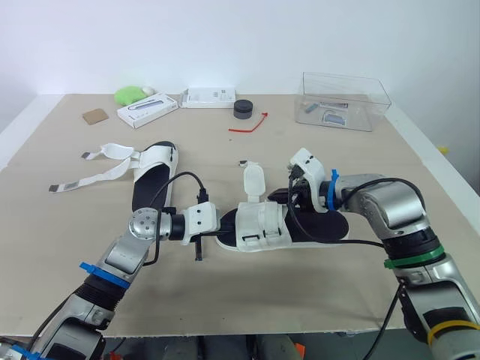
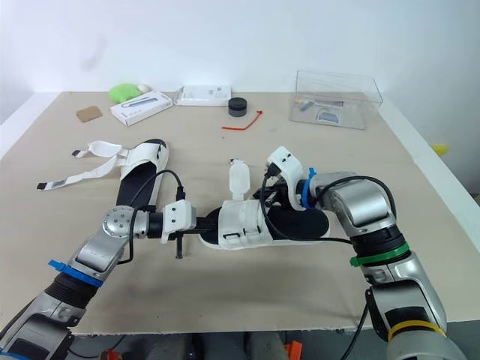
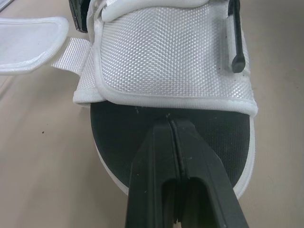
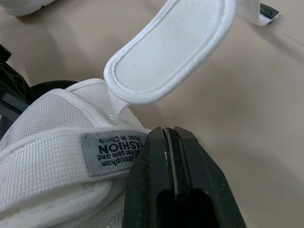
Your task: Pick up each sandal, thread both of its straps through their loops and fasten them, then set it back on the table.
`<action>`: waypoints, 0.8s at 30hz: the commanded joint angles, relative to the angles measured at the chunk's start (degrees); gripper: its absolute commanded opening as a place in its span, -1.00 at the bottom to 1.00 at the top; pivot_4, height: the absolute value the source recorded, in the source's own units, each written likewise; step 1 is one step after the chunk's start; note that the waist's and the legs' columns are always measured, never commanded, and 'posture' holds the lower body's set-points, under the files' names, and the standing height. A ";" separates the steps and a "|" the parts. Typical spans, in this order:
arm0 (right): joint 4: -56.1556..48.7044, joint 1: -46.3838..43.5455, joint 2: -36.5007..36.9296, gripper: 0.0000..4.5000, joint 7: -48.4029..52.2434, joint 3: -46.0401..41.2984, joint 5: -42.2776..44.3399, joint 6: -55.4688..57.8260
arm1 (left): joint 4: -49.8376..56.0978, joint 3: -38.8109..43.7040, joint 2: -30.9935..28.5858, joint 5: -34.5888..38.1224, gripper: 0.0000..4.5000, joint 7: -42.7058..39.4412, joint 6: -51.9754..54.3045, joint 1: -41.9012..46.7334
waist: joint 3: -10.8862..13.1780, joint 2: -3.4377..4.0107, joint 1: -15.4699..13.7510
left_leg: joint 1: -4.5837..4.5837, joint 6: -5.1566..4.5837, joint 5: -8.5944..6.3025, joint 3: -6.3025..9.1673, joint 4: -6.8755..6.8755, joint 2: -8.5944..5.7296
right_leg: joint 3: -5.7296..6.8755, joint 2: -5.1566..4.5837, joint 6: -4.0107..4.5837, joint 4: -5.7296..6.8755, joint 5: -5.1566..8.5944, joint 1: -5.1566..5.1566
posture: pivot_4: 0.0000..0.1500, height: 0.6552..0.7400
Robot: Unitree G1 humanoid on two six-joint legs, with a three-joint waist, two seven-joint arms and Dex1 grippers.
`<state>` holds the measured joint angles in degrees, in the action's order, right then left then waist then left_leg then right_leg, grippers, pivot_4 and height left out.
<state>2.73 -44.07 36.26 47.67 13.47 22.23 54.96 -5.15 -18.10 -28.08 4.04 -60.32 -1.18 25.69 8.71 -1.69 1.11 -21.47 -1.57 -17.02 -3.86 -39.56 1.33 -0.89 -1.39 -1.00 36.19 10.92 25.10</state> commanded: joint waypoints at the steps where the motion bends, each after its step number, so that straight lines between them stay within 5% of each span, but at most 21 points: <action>1: 4.63 -4.68 -1.47 -0.66 1.18 -2.51 0.17 -1.26 | -2.26 -2.33 -0.51 -2.73 -1.00 -0.27 1.59 -1.30 | 0.00 0.00 0.02 | 0.00 0.00 0.00 -0.01 0.00 0.00 | -0.01 -0.01 -0.01 0.00 -0.02 0.00 | 1.00 1.00; 4: 10.80 -8.74 -4.46 -0.21 0.64 -6.77 2.90 1.48 | -2.16 -2.38 -0.48 -2.73 -1.00 -0.25 1.59 -1.30 | 0.01 0.01 0.04 | 0.02 0.00 0.00 -0.03 -0.01 0.00 | -0.01 0.00 0.00 0.00 -0.03 0.00 | 1.00 1.00; 9: 24.50 -16.02 -8.52 0.88 2.15 -11.47 6.43 9.83 | -1.95 -2.46 -0.63 -2.94 -1.00 -0.17 1.56 -1.36 | 0.00 0.01 0.00 | 0.00 0.01 0.01 -0.03 0.00 0.00 | -0.01 -0.03 0.02 0.01 -0.05 0.00 | 1.00 1.00; 24: 41.87 -24.48 -12.90 0.94 7.68 -12.92 6.83 15.98 | -0.38 -1.99 -1.76 -2.94 -1.00 0.78 2.11 -2.75 | 0.00 0.04 0.09 | -0.04 0.00 0.00 -0.04 0.08 0.01 | -0.03 -0.02 0.05 0.00 -0.06 0.08 | 1.00 1.00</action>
<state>42.96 -65.95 24.41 54.66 2.17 28.36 71.59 -3.40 -17.99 -28.82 3.86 -59.05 -0.97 24.42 8.72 -1.65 1.20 -21.51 -1.56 -17.02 -3.90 -39.48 1.34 -0.92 -1.40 -0.95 36.20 10.87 25.18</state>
